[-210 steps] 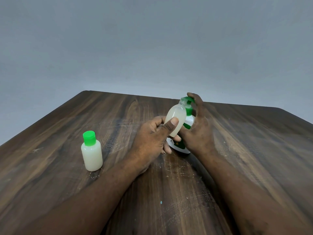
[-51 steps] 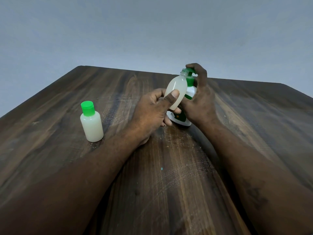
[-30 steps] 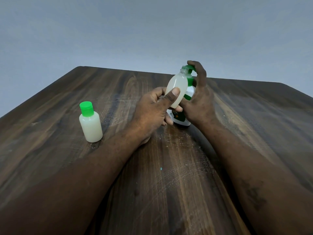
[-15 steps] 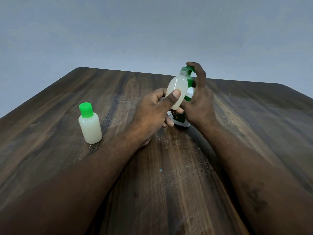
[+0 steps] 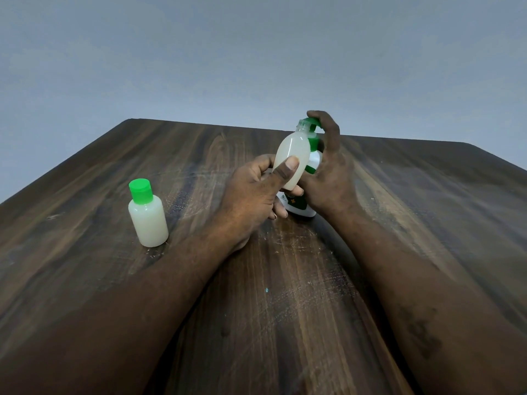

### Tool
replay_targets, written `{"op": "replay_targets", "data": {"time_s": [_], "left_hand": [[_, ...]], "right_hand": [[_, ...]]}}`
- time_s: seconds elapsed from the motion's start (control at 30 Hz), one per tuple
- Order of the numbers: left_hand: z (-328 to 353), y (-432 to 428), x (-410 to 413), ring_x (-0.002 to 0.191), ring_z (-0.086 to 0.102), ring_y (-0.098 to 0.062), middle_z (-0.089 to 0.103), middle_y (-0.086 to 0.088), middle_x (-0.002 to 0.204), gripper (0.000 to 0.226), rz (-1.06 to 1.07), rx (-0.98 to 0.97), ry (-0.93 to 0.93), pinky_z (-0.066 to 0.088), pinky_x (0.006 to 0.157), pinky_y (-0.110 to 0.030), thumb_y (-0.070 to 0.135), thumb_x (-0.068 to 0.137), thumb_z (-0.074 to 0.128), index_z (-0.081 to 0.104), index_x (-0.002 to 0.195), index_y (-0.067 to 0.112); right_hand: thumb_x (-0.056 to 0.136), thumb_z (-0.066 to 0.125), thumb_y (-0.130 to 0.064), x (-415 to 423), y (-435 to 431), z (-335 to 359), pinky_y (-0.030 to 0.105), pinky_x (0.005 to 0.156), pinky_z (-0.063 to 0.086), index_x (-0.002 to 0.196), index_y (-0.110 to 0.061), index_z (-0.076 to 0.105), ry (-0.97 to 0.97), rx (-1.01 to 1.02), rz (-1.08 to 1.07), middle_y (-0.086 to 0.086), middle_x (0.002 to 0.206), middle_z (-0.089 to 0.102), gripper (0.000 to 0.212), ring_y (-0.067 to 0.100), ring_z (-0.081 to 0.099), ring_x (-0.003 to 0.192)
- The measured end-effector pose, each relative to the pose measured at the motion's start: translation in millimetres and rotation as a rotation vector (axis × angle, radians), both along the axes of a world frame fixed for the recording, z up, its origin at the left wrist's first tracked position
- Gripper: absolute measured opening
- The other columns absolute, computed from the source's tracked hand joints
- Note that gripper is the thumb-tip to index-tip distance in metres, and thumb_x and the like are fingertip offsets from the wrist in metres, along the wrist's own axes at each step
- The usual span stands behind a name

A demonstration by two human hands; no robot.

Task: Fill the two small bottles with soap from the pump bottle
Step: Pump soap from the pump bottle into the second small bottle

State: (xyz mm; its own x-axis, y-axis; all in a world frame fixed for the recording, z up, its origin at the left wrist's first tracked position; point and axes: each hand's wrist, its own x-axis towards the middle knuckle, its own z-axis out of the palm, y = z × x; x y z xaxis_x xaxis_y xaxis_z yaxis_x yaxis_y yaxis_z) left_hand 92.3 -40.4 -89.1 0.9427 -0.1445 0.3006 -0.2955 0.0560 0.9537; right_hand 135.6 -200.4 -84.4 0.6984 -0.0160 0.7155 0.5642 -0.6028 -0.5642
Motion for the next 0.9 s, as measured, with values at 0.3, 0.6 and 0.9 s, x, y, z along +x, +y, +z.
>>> {"op": "replay_targets", "data": {"time_s": [0.3, 0.6, 0.9], "left_hand": [[1.4, -0.6, 1.6, 0.048, 0.060, -0.013, 0.081, -0.006, 0.093, 0.039, 0.004, -0.008, -0.006, 0.049, 0.050, -0.025, 0.048, 0.102, 0.060, 0.067, 0.121, 0.014], [1.2, -1.5, 0.6, 0.049, 0.061, -0.014, 0.081, -0.007, 0.093, 0.038, -0.006, -0.002, 0.006, 0.049, 0.051, -0.027, 0.047, 0.102, 0.060, 0.065, 0.123, 0.016], [0.8, -0.2, -2.5, 0.053, 0.064, -0.019, 0.080, -0.010, 0.095, 0.029, -0.027, -0.039, 0.031, 0.052, 0.050, -0.027, 0.040, 0.106, 0.056, 0.056, 0.125, 0.019]], "right_hand": [[0.084, 0.082, -0.025, -1.0, 0.6, 1.3, 0.040, 0.070, 0.063, 0.156, -0.036, 0.033, 0.018, 0.007, 0.015, -0.014, 0.111, 0.066, 0.088, 0.007, 0.071, 0.085], [0.083, 0.083, -0.029, -0.7, -0.8, 1.5, 0.044, 0.073, 0.063, 0.156, -0.038, 0.033, 0.024, 0.005, 0.013, -0.019, 0.112, 0.064, 0.089, 0.005, 0.069, 0.094], [0.087, 0.083, -0.035, -2.2, -1.9, -0.9, 0.044, 0.084, 0.061, 0.165, -0.035, 0.022, -0.023, -0.042, -0.016, -0.011, 0.124, 0.066, 0.099, 0.012, 0.068, 0.104]]}}
